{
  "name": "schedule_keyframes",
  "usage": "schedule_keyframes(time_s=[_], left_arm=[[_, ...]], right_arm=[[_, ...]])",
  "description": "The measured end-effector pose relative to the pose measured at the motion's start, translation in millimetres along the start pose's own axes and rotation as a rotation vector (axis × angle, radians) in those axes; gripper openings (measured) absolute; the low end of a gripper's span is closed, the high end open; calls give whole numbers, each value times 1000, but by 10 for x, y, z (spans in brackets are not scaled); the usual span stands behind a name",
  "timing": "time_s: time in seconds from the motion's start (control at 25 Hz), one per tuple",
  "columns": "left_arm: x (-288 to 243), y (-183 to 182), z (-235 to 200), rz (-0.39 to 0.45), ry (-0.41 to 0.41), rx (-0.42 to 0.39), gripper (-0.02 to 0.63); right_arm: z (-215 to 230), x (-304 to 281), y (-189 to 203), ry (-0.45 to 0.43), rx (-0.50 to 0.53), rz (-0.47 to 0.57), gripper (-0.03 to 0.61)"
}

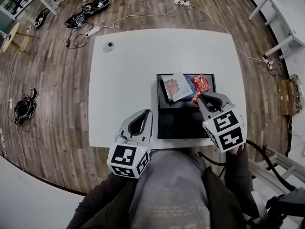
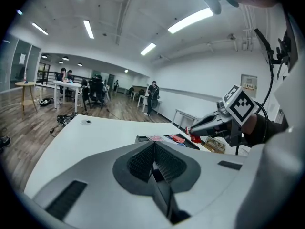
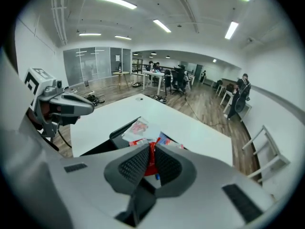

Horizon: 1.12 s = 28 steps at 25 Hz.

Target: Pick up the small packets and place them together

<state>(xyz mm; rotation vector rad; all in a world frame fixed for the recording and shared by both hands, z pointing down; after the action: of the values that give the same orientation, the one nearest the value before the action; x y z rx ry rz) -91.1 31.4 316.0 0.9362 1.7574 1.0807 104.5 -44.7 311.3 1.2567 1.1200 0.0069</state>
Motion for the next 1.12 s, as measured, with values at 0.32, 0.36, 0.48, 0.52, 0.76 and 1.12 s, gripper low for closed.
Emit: schedule_keyframes(time_s=[0.32, 0.36, 0.48, 0.52, 0.76, 1.12], left_arm=[[-62, 2, -122, -24, -62, 14, 6], [-73, 8, -129, -27, -66, 15, 6], [-106, 27, -136, -38, -72, 18, 6], [-117, 34, -136, -43, -72, 18, 6], [-168, 94, -134, -59, -79, 21, 6], [-150, 110, -182, -64, -75, 20, 6]], right_arm=[[343, -304, -30, 24, 12, -47, 37], [342, -334, -18, 17, 10, -50, 37], [354, -394, 0, 10, 6, -53, 37], [365, -409, 2, 10, 2, -52, 38], [397, -483, 74, -4, -13, -59, 60], [363, -496, 63, -12, -23, -50, 98]])
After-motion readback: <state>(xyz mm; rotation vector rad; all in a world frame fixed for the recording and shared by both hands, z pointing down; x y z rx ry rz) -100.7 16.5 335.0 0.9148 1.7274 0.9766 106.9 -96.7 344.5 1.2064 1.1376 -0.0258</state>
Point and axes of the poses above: the fingertips, and each gripper's own axes: x backward along the fingers, z to its right, y out of its underside, the point moved 5 cm from there along x, backward along the fingers, and after that the axes turned 8 degrees about z, right-handed, at the moved point
